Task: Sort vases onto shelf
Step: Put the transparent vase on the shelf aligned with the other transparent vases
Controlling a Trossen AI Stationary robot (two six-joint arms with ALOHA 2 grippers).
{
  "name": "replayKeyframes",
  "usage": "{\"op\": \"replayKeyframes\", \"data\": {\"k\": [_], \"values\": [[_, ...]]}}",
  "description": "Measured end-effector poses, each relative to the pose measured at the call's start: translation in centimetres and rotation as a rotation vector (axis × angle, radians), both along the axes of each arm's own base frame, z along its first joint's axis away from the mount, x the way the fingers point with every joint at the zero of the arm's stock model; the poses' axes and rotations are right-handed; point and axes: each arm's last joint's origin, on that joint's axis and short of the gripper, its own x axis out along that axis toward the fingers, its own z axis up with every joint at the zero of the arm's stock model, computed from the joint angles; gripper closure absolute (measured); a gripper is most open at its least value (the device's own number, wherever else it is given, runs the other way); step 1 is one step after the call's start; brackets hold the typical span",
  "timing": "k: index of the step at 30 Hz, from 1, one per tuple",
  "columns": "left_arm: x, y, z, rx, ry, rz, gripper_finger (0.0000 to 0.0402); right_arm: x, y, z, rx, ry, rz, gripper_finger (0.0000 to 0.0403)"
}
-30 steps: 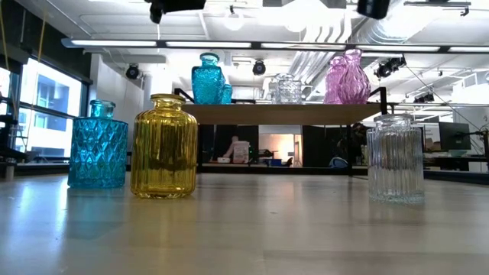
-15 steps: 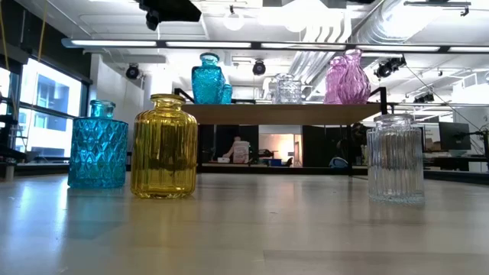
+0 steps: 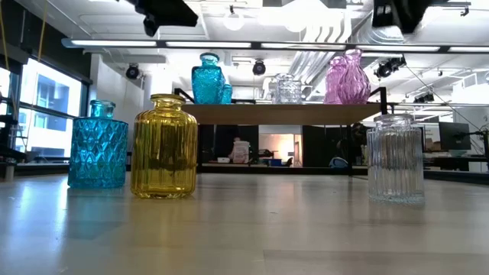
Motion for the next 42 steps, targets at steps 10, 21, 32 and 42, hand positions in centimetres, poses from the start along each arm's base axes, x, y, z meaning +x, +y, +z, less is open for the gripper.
{"op": "replayKeyframes", "data": {"k": [10, 21, 32, 42], "values": [[0.0, -0.4, -0.3, -0.143, 0.005, -0.081, 0.0344, 1.2, -1.7, -2.9, -0.097, 0.124, 0.335, 0.0323], [0.0, -1.1, -0.3, -0.202, -0.005, -0.11, 0.0344, 2.7, -4.4, -2.8, -0.041, 0.0, 0.517, 0.0323], [0.1, -1.2, -0.1, -0.222, -0.031, -0.107, 0.0344, 3.1, -5.7, -4.4, 0.071, 0.005, 0.63, 0.0323], [0.2, -1.1, 0.1, -0.214, -0.055, -0.098, 0.0344, 2.6, -5.8, -7.7, 0.068, 0.025, 0.632, 0.0323]]}}
